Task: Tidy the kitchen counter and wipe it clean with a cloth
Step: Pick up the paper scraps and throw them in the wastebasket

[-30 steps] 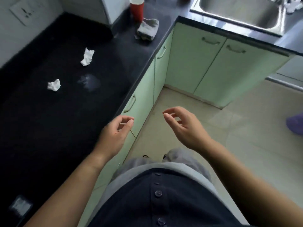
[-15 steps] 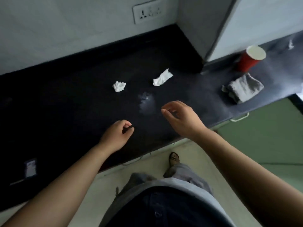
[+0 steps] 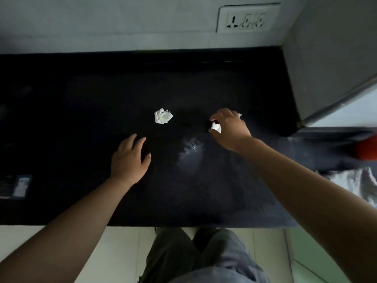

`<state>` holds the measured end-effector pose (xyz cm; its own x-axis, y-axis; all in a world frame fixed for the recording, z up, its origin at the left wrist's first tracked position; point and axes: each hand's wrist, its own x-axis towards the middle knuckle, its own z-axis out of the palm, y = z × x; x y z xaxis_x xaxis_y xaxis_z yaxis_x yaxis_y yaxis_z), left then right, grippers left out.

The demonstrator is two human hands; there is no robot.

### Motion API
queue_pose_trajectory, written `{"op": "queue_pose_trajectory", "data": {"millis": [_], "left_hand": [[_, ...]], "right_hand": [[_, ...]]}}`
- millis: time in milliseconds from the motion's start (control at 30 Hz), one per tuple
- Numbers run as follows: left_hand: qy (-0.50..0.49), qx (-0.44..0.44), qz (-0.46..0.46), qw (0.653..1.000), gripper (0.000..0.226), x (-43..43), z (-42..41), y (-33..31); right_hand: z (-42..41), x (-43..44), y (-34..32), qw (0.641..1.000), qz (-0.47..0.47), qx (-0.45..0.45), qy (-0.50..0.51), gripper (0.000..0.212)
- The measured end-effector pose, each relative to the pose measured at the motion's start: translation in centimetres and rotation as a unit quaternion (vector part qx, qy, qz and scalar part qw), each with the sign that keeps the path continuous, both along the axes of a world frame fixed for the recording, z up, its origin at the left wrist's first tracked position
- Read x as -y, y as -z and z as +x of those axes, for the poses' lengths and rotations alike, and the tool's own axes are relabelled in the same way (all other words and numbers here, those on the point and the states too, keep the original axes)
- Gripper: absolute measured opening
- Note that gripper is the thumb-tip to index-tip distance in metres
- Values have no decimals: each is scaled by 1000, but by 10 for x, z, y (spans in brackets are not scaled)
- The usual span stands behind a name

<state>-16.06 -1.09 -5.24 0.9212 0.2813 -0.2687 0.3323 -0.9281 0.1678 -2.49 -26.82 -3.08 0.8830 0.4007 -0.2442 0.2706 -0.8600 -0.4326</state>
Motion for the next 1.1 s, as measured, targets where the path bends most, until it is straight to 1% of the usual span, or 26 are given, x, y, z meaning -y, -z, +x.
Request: {"op": "queue_pose_trajectory", "data": {"millis": [100,267,400,533,600,700,767,867,967,1100], "left_hand": [[-7,-16,8,1000,59,-1,-1,8],[-15,-4,7,1000,59,1,-4,17],[-14,6,-8,1000,58,-4,-2,17],[5,32,-27,999,55,-21,14,13],[24,43,-21,999,55,-40,28,11],[33,50,-7,998,55,-70,49,9],[34,43,5,998,55,-89,58,10],[22,1,18,1000,58,-112,63,14],[8,-31,2,999,61,-126,63,17],[38,-32,-14,999,62,-133,56,22]], "right_hand": [[9,3,15,997,-73,0,-12,44],[10,13,23,998,-53,12,9,32],[24,-7,15,999,33,-18,38,18],[32,-57,0,993,105,-1,44,17],[35,-89,-4,990,138,9,36,16],[40,-133,-5,986,168,2,11,16],[39,-154,3,988,155,3,7,18],[29,-172,18,995,78,-12,55,25],[16,-179,24,993,71,-9,92,26],[0,-183,25,998,34,6,59,37]]}}
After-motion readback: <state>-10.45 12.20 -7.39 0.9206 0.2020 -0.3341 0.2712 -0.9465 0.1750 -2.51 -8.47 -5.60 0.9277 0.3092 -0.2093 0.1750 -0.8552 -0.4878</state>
